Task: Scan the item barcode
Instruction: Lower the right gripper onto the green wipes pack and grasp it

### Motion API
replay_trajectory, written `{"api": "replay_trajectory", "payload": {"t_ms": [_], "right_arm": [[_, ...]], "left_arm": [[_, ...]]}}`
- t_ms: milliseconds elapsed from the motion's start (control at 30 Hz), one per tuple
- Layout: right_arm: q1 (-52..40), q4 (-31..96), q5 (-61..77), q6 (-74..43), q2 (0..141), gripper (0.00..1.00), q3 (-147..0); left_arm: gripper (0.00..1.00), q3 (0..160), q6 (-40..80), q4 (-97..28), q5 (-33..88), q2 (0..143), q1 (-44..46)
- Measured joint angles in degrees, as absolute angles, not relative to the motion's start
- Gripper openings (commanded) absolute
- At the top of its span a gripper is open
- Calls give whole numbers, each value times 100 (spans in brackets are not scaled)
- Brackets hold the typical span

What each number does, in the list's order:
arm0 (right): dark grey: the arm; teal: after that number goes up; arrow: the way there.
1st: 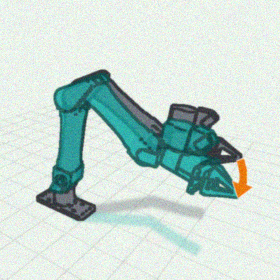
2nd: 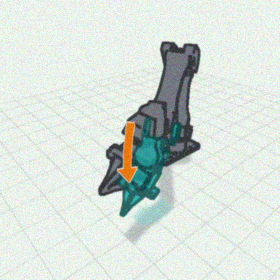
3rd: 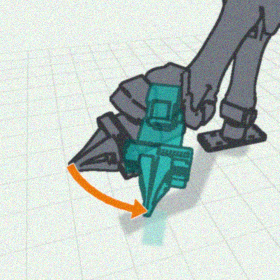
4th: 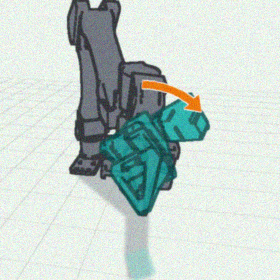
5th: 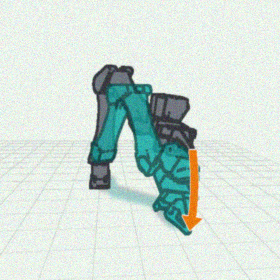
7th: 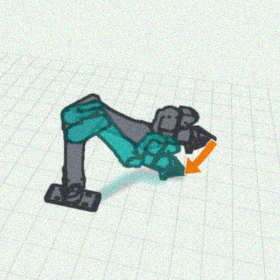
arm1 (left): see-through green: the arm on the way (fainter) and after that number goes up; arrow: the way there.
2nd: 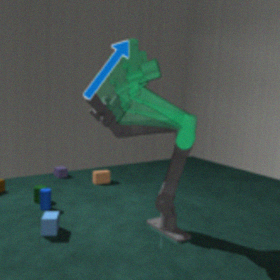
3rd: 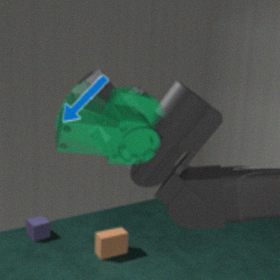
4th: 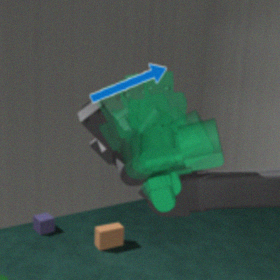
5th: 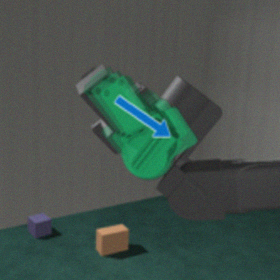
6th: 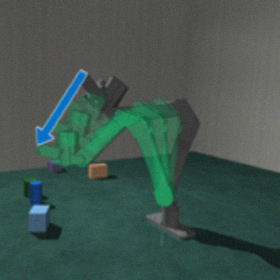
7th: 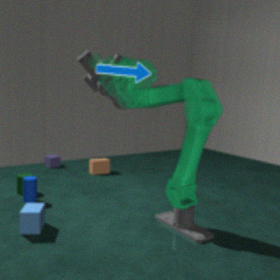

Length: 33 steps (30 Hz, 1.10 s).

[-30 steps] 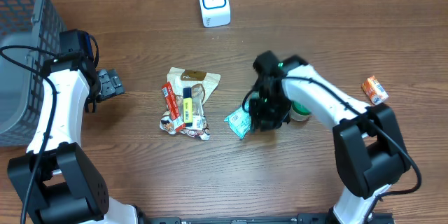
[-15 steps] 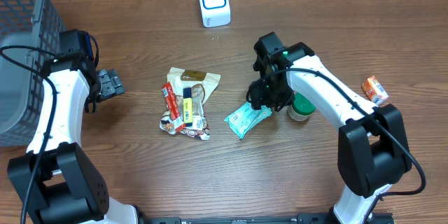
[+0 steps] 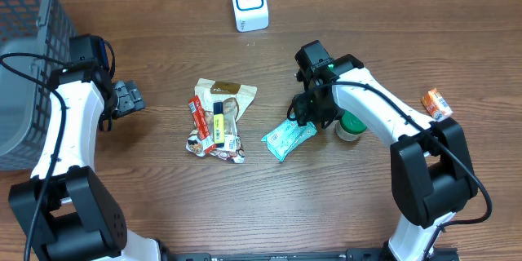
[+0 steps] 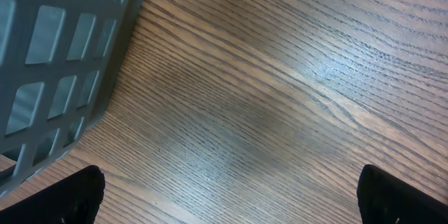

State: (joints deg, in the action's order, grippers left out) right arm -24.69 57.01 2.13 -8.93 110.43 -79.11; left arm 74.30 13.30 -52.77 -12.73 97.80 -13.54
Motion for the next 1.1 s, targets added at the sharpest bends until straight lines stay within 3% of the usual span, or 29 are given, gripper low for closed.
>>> {"api": "replay_trajectory", "payload": {"t_ms": [333,467,833,933,1100], "right_arm": [[-2440,5096,364,-873,11030,49,-7271],[-2388,4729,646,-867,10934,39,-7017],[-2388,4696,1111,-880,10923,47,-6938],[-2386,5172,1151,-873,10938,54,-7100],[-2320,5575,1367,-878,10960,56,-7572]], "left_arm": [[100,7430,1330,-5277,-1273,9782,-1354],[100,7430,1330,-5277,-1273,9780,-1354],[100,7430,1330,-5277,-1273,9782,-1354],[100,7430,1330,-5277,-1273,9780,-1354],[100,7430,1330,-5277,-1273,9782,-1354]]}}
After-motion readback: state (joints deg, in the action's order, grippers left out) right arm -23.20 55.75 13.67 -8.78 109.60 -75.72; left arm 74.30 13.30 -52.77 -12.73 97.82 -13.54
